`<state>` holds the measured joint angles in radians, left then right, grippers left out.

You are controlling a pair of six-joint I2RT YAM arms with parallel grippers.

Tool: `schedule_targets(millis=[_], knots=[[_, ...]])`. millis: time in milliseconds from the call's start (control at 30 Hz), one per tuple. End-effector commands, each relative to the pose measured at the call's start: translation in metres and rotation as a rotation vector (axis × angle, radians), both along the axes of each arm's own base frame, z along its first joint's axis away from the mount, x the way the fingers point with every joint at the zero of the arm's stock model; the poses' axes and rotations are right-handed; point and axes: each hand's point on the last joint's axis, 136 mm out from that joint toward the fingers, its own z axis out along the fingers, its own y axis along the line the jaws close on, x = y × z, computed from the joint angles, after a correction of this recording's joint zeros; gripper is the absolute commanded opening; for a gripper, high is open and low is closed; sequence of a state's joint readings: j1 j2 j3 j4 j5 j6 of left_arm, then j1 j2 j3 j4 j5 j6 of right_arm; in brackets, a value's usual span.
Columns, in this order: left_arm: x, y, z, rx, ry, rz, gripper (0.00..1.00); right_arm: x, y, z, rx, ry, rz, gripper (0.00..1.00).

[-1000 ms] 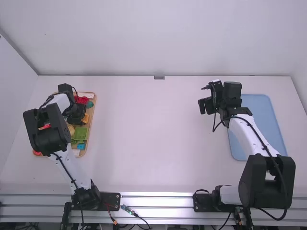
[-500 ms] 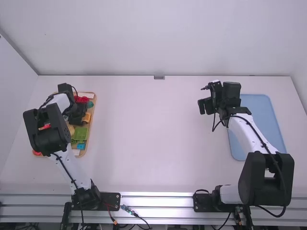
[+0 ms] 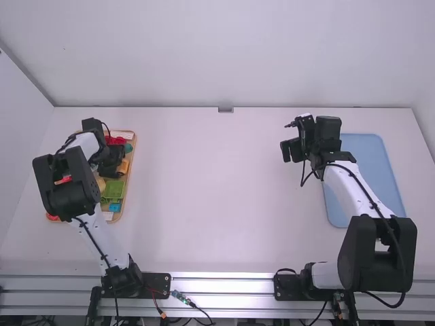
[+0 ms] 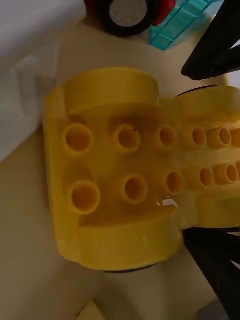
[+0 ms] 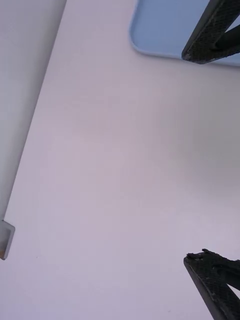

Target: Assemble lego blocks to make yellow taxi

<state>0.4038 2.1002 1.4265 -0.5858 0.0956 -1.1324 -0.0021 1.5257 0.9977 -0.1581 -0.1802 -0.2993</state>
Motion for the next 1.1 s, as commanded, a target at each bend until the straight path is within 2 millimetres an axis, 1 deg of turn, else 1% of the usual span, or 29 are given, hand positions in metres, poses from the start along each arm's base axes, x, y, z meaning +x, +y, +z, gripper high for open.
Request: schedule_targets(millis=[0,167,267,300,367,467,600,700,733,800,867,900,933,967,1000,1067], knots=[[-0.009,-0.010,-0.012,-0.037,0.034,-0.006,0.78,0.006,0.002,0.006,0.007,-0.016,0.004,0.99],[-0.010,-0.011,-0.012,-0.042,0.035,-0.007,0.77,0.006,0.002,0.006,0.007,-0.016,0.004,0.99],[-0.010,-0.012,-0.012,-0.045,0.034,-0.007,0.63,0.006,0.002,0.006,0.007,-0.016,0.004,0.99],[-0.009,-0.012,-0.012,-0.045,0.033,-0.007,0.61,0.006,0.002,0.006,0.007,-0.016,0.004,0.99],[-0.010,-0.012,-0.012,-0.045,0.034,-0.008,0.52,0.006,0.002,0.006,0.007,-0.015,0.005,0.99],[-0.010,-0.011,-0.012,-0.045,0.033,-0.006,0.48,0.006,0.002,0.006,0.007,-0.016,0.005,0.99],[-0.009,-0.011,-0.011,-0.045,0.030,-0.006,0.47,0.006,0.002,0.006,0.007,-0.016,0.005,0.99],[-0.011,-0.009,-0.008,-0.029,0.036,-0.008,0.42,0.006,0.002,0.006,0.007,-0.016,0.005,1.00],[-0.015,-0.004,-0.001,0.000,0.060,0.001,0.35,0.006,0.002,0.007,0.007,-0.017,0.005,0.99],[-0.022,0.005,0.012,0.056,0.093,0.014,0.34,0.006,0.002,0.007,0.007,-0.017,0.005,0.99],[-0.022,0.008,0.024,0.090,0.104,0.006,0.33,0.007,0.002,0.007,0.007,-0.021,0.005,0.99],[-0.019,0.008,0.036,0.116,0.098,-0.021,0.32,0.007,0.002,0.008,0.008,-0.024,0.005,0.99],[-0.011,0.004,0.052,0.139,0.061,-0.090,0.31,0.008,0.002,0.009,0.008,-0.029,0.005,0.99],[-0.009,0.003,0.055,0.145,0.052,-0.105,0.31,0.008,0.002,0.009,0.008,-0.030,0.005,0.99],[-0.005,-0.002,0.067,0.169,0.031,-0.157,0.30,0.009,0.002,0.010,0.008,-0.034,0.004,0.99],[-0.002,-0.007,0.078,0.210,0.019,-0.201,0.30,0.009,0.002,0.010,0.010,-0.034,0.002,0.99]])
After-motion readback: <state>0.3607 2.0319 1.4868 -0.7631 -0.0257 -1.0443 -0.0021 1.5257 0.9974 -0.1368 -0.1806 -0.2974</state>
